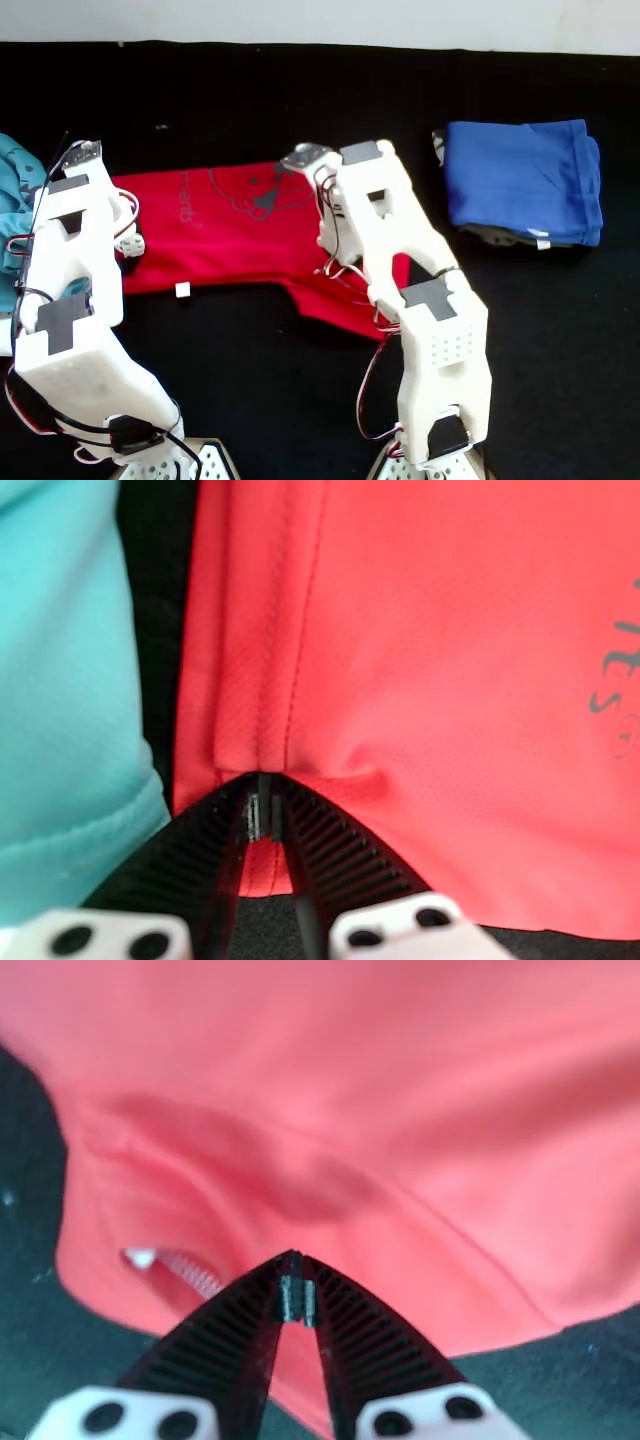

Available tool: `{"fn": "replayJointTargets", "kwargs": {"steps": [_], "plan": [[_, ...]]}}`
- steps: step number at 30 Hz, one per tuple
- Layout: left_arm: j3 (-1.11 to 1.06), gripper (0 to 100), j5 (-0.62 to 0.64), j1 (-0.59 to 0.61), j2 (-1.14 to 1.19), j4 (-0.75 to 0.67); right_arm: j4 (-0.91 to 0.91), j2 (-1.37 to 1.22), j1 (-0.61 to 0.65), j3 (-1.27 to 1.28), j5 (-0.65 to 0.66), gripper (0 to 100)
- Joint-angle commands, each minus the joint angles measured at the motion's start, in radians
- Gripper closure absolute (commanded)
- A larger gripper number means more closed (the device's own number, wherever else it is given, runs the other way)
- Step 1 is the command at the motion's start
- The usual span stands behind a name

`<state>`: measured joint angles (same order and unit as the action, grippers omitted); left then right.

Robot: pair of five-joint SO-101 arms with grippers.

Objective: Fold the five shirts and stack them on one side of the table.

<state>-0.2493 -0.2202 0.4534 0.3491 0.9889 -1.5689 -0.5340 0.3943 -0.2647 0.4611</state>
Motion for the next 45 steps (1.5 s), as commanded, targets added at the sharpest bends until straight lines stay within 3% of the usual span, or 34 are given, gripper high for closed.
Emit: {"fn": "replayJointTargets", "kwargs": {"steps": [1,4,13,18,23,29,36,45], "plan": [[-0.002,99,0.006,-0.007,0.004,-0.020,-0.090,0.013,-0.002,-0.061,0.017,99.1],[-0.002,99,0.006,-0.007,0.004,-0.020,-0.134,0.007,0.024,-0.050,0.080,99.1],[-0.002,99,0.006,-0.007,0.004,-0.020,-0.148,0.013,0.159,0.019,0.091,99.1],[-0.002,99,0.006,-0.007,0.004,-0.020,-0.191,0.088,0.127,-0.041,0.095,99.1],[-0.002,99,0.006,-0.007,0.004,-0.020,-0.070,0.140,0.120,-0.050,0.089,99.1],[-0.002,99,0.006,-0.007,0.004,-0.020,0.035,0.018,0.159,-0.048,0.037,99.1],[-0.002,99,0.006,-0.007,0.004,-0.020,-0.038,-0.033,0.259,-0.048,0.018,99.1],[-0.002,99,0.006,-0.007,0.004,-0.020,-0.131,-0.027,0.269,-0.059,0.023,99.1]]}}
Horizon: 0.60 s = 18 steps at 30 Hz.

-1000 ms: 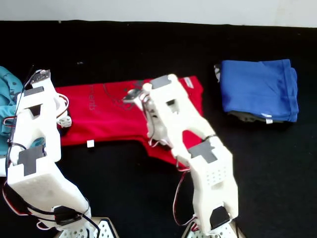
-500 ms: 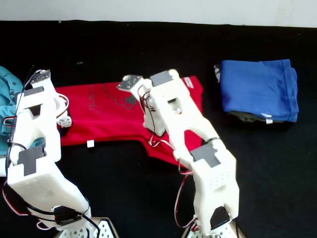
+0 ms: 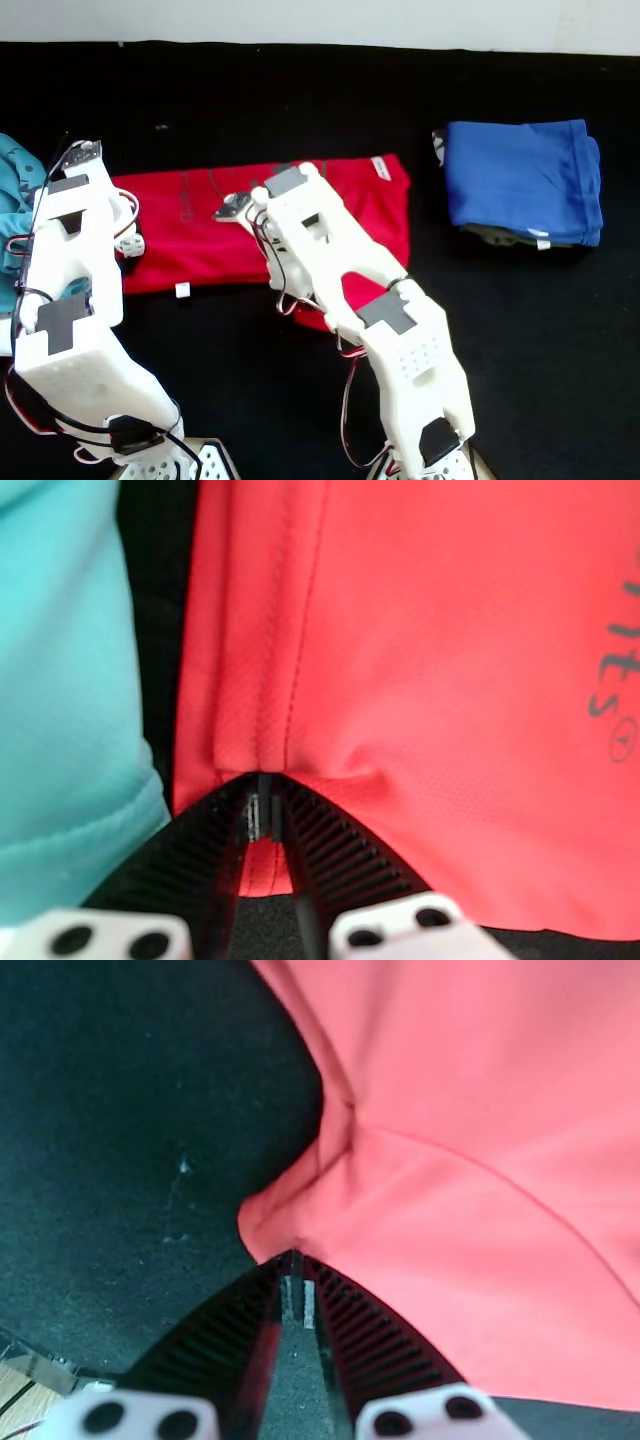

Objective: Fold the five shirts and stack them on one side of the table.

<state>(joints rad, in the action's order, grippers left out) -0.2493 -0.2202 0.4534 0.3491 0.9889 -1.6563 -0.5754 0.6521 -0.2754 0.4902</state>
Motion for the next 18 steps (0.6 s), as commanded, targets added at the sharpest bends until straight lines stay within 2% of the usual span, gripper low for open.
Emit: {"fn": "replayJointTargets", "kwargs": {"steps": [1,6,9,14,16,18], "plan": [[-0.002,99,0.006,-0.007,0.004,-0.020,-0.058,0.019,0.012,-0.050,-0.006,99.1],[-0.002,99,0.006,-0.007,0.004,-0.020,-0.104,0.143,0.013,-0.054,-0.009,99.1],[-0.002,99,0.006,-0.007,0.004,-0.020,-0.105,0.216,0.058,0.044,-0.005,97.4],[-0.002,99,0.006,-0.007,0.004,-0.020,-0.044,0.231,0.110,0.217,-0.003,77.7],[-0.002,99,0.006,-0.007,0.004,-0.020,-0.015,0.231,0.101,0.251,0.064,71.1],[-0.002,99,0.006,-0.007,0.004,-0.020,-0.010,0.231,0.082,0.266,0.120,69.0]]}}
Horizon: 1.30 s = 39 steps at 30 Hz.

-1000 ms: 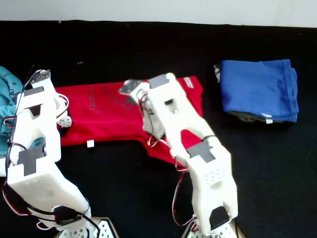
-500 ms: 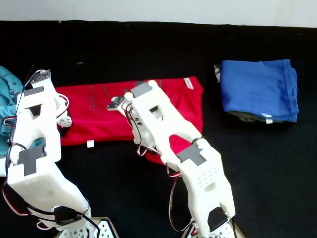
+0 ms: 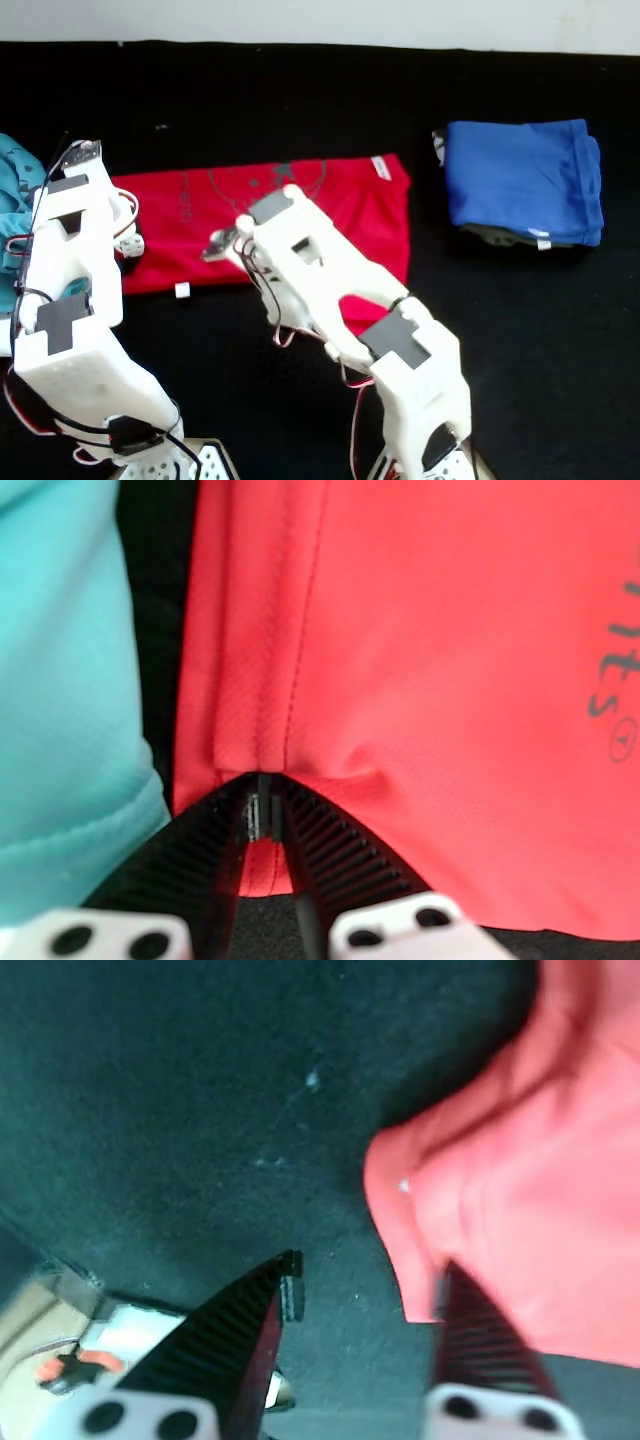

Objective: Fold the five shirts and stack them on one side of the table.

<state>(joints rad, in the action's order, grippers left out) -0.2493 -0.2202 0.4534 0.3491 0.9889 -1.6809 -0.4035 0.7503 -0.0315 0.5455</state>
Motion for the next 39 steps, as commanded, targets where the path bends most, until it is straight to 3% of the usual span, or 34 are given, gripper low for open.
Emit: {"fn": "replayJointTargets", "kwargs": {"steps": [1,10,15,19,24,27,39], "plan": [[-0.002,99,0.006,-0.007,0.004,-0.020,0.015,0.061,-0.025,0.022,0.068,69.2],[-0.002,99,0.006,-0.007,0.004,-0.020,0.059,0.058,-0.051,0.067,0.074,69.2],[-0.002,99,0.006,-0.007,0.004,-0.020,0.203,0.056,-0.059,0.217,0.074,69.2],[-0.002,99,0.006,-0.007,0.004,-0.020,0.354,0.054,-0.162,0.268,0.074,69.9],[-0.002,99,0.006,-0.007,0.004,-0.020,0.475,0.054,-0.246,0.268,0.069,88.9],[-0.002,99,0.006,-0.007,0.004,-0.020,0.473,0.062,-0.251,0.259,0.068,99.5],[-0.002,99,0.006,-0.007,0.004,-0.020,0.283,0.033,-0.418,-0.223,0.072,99.3]]}}
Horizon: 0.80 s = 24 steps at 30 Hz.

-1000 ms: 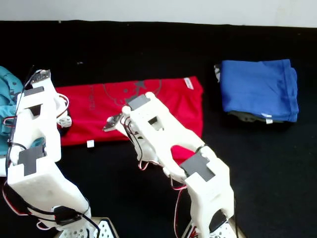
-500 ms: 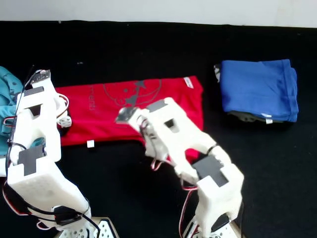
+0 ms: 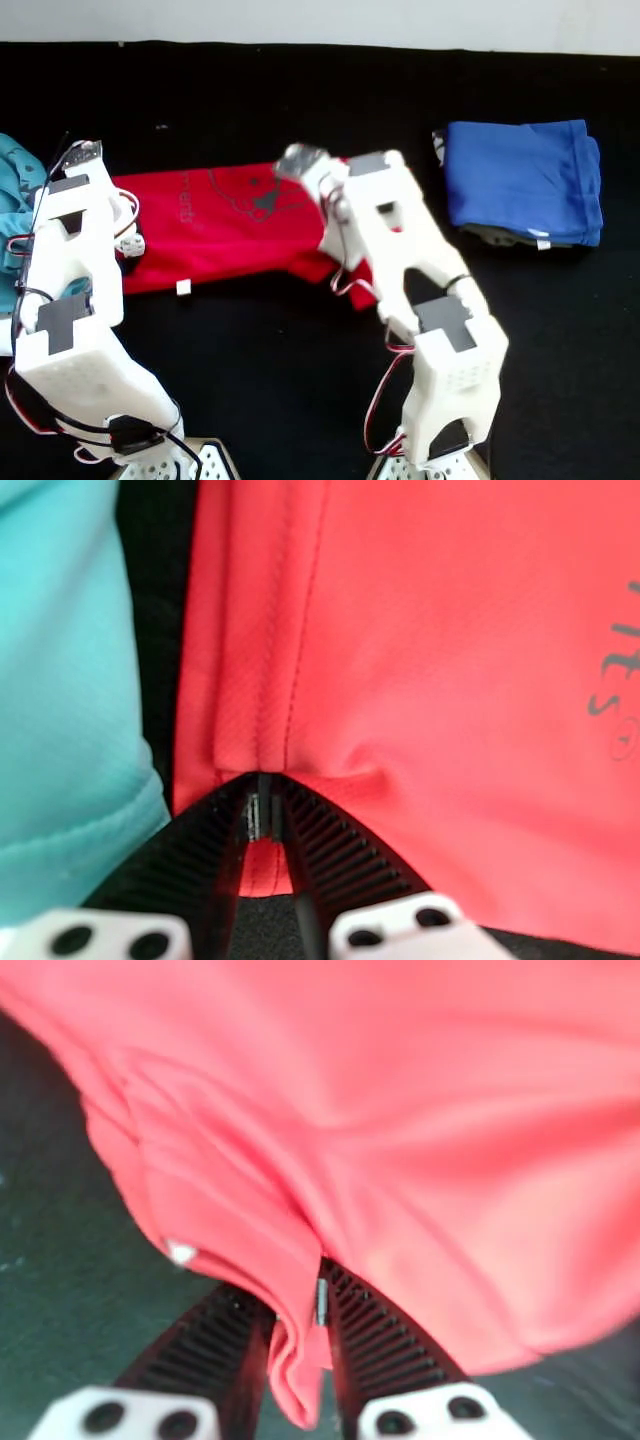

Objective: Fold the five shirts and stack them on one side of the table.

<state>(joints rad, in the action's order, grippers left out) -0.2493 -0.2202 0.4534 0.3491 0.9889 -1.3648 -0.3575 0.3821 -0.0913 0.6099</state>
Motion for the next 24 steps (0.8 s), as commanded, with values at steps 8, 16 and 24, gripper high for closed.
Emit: {"fn": "replayJointTargets", "kwargs": {"steps": [8,16,24], "plan": [[-0.002,99,0.006,-0.007,0.004,-0.020,-0.048,-0.289,-0.094,-0.590,0.005,99.3],[-0.002,99,0.006,-0.007,0.004,-0.020,-0.047,-0.596,-0.101,-0.952,-0.193,80.7],[-0.002,99,0.006,-0.007,0.004,-0.020,-0.088,-0.710,-0.125,-1.283,-0.377,80.4]]}}
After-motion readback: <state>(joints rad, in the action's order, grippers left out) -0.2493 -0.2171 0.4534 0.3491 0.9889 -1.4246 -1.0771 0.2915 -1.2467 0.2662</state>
